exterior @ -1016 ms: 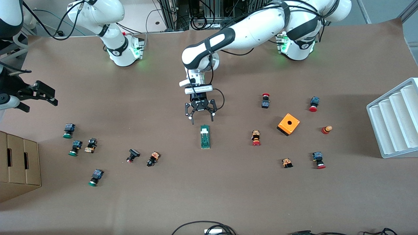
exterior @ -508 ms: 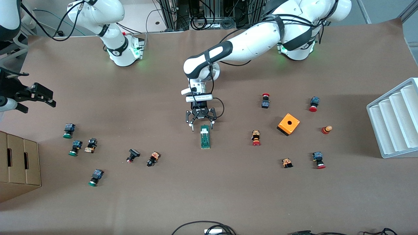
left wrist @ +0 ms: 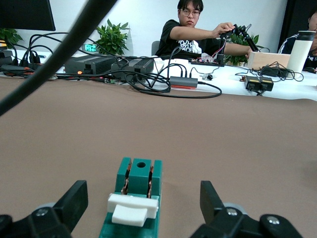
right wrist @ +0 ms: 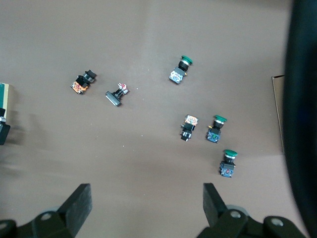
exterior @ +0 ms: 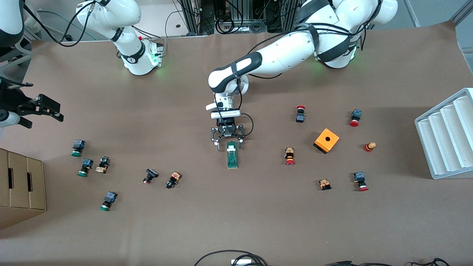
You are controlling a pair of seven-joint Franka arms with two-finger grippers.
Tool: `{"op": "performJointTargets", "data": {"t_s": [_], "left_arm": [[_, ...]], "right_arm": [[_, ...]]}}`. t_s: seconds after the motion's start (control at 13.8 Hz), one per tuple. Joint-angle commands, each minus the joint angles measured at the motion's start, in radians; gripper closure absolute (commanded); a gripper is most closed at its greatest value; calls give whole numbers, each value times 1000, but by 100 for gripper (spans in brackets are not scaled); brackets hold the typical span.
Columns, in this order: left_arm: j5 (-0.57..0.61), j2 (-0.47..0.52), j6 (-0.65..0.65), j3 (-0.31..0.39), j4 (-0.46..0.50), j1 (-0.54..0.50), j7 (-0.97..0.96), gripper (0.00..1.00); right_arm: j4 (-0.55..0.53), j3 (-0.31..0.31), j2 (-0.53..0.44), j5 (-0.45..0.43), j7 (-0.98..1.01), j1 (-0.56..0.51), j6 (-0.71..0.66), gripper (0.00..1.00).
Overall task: Close load switch with both arms
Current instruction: 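Hold the green switch steady with the left gripper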
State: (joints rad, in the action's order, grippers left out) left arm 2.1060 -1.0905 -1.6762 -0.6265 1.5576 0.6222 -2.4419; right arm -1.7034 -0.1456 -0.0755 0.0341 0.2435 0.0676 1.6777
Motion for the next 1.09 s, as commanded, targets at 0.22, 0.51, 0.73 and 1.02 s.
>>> {"op": "performJointTargets", "data": {"t_s": [0.22,0.51,0.73,1.02], "left_arm": [[19,-46,35,2,-34,21,-9,0],[19,-52,39,2,-39,27,-16,0],[20,-65,50,4,-41,28,-17,0],[35,-85,61,4,-57,36,-29,0]], "right_arm": [[10,0,13,-23,10,1,-42,0],[5,0,14,-22,26,0,-70,0],[8,4,25,-23,27,11,-84,0],[7,6,36,-20,20,9,-87,0]]}}
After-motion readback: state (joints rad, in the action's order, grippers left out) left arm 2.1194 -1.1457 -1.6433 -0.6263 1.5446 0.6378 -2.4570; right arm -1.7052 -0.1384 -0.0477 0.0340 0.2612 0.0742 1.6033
